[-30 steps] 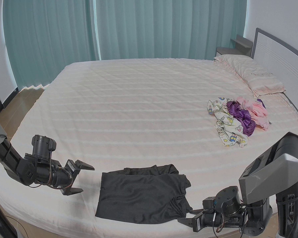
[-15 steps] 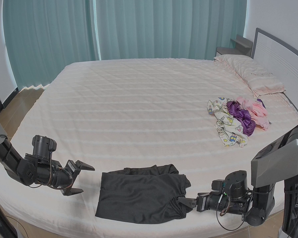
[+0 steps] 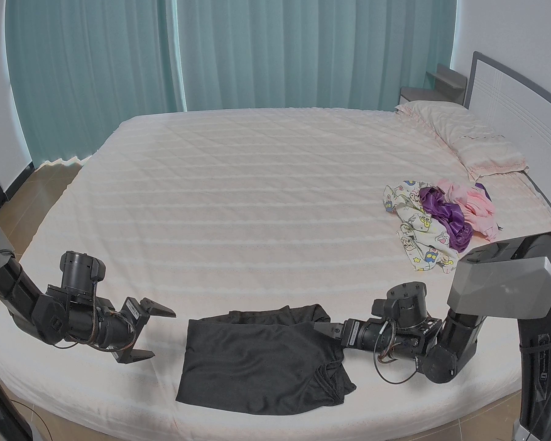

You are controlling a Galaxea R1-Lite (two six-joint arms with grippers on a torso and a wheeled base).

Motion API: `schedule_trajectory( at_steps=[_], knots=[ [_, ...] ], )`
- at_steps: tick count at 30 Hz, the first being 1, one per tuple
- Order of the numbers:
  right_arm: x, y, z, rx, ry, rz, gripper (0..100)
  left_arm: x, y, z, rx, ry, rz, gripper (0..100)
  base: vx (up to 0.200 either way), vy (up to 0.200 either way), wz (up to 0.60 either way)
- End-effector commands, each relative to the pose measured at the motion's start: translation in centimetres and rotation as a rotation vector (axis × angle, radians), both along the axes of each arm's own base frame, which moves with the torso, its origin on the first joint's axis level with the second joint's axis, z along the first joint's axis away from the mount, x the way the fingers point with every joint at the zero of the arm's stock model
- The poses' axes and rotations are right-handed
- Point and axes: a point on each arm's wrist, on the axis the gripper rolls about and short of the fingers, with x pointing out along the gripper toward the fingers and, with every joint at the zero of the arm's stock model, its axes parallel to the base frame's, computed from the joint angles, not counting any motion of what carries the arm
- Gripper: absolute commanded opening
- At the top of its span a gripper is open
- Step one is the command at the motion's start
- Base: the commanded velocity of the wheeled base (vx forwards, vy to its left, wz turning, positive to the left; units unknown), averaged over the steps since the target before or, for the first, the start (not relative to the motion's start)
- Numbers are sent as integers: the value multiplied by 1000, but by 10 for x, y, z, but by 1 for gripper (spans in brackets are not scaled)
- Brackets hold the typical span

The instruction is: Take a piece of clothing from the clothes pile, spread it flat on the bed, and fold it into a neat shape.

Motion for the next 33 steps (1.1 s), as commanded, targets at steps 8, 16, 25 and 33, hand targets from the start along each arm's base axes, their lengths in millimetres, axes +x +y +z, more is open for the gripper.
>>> schedule_trajectory(
  at_steps=[8, 16, 25, 33],
  knots=[
    [21, 21, -4, 33, -11, 8, 100, 0, 0, -1, 0, 4, 0, 100, 0, 0, 0],
    [21, 16, -5, 16, 6, -10, 100, 0, 0, -1, 2, 4, 2, 100, 0, 0, 0],
    [17, 15, -9, 4, 23, -6, 100, 0, 0, -1, 2, 4, 2, 100, 0, 0, 0],
    [18, 16, -15, -14, 50, -2, 100, 0, 0, -2, 4, 5, 3, 100, 0, 0, 0]
  ],
)
